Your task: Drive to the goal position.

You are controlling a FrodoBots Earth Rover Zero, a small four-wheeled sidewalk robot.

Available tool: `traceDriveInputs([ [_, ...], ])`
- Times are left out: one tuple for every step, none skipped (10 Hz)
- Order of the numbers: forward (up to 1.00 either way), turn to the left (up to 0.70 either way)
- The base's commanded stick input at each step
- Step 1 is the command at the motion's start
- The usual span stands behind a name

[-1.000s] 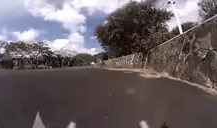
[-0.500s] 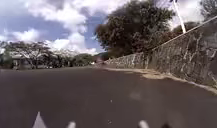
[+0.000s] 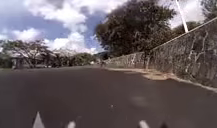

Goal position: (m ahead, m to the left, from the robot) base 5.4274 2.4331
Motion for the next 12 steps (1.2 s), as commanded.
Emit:
traceDriveInputs([
  [0.50,0.00],
  [0.50,0.00],
  [0.50,0.00],
  [0.50,0.00],
  [0.50,0.00],
  [0.50,0.00],
  [0.50,0.00],
  [0.50,0.00],
  [0.50,0.00],
  [0.50,0.00],
  [0.50,0.00],
  [0.50,0.00],
])
